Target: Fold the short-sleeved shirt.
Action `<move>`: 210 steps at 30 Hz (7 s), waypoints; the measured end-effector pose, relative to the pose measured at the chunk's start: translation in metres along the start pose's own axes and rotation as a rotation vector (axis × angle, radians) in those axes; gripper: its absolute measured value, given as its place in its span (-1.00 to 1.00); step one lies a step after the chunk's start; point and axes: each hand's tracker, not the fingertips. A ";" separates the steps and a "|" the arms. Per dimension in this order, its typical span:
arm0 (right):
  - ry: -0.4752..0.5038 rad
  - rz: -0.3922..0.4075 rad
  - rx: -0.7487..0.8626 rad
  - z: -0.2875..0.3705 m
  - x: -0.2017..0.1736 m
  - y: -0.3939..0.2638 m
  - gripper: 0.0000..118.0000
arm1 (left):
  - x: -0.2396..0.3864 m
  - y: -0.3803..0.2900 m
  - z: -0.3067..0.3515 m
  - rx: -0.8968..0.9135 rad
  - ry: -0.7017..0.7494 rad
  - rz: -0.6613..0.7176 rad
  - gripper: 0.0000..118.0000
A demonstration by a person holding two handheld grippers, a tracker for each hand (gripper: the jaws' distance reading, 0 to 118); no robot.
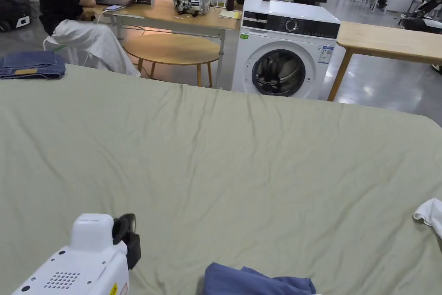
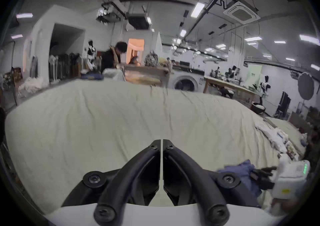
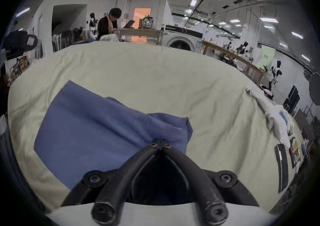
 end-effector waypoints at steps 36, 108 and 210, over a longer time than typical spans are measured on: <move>0.058 -0.112 -0.067 -0.008 0.023 0.007 -1.00 | 0.024 -0.105 -0.132 -0.779 -0.829 0.656 -0.71; 0.162 -0.007 0.257 -0.010 -0.089 0.122 -1.00 | -0.332 0.096 0.019 -0.371 0.218 0.302 -0.46; -0.040 -0.251 0.495 0.034 0.017 0.144 0.63 | 0.041 0.064 -0.031 0.196 0.068 -0.134 0.32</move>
